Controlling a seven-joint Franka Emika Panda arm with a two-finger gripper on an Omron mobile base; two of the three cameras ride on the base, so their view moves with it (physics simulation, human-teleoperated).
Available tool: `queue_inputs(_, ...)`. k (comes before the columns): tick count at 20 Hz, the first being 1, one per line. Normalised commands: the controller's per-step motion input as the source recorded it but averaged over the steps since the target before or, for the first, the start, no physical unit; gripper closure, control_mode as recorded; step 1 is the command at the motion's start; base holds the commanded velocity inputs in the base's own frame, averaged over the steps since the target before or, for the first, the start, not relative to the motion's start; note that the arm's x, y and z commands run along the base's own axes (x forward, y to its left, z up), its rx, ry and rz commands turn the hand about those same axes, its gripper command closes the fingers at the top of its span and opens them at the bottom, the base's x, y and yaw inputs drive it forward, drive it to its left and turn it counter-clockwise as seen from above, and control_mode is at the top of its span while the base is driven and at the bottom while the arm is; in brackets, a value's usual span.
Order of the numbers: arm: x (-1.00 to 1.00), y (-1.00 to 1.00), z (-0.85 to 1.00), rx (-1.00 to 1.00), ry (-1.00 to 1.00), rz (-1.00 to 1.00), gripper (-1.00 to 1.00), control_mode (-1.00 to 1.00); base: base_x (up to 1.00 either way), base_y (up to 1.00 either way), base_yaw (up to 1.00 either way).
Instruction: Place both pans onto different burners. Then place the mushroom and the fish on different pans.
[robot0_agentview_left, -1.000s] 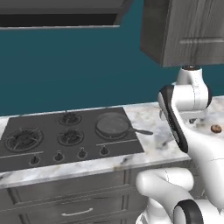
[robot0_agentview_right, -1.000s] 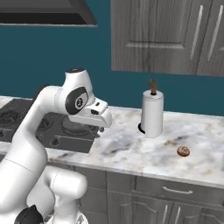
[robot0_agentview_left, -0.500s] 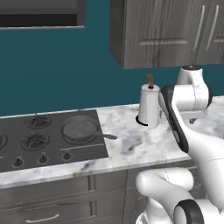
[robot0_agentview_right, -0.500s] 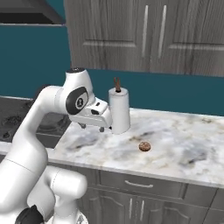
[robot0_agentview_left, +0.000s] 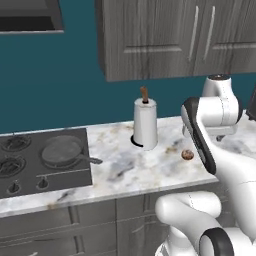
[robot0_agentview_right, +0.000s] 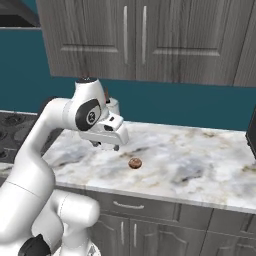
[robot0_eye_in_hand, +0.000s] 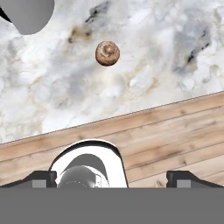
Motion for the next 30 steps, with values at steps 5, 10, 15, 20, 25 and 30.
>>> queue_inputs(5,0.00,0.00,0.00,0.00,0.00,0.00,-1.00,1.00,0.08,-0.42,-0.10)
queue_inputs(10,0.00,0.00,0.00,0.00,0.00,0.00,-1.00,1.00,0.14,-0.43,-0.03)
queue_inputs(15,0.00,0.00,0.00,0.00,0.00,0.00,-1.00,1.00,0.33,-0.09,0.00)
queue_inputs(20,0.00,0.00,0.00,0.00,0.00,0.00,-1.00,1.00,0.38,-0.05,0.03)
queue_inputs(25,0.00,0.00,0.00,0.00,0.00,0.00,-1.00,1.00,0.29,0.00,0.08)
queue_inputs(30,0.00,0.00,0.00,0.00,0.00,0.00,-1.00,1.00,0.38,0.00,0.04)
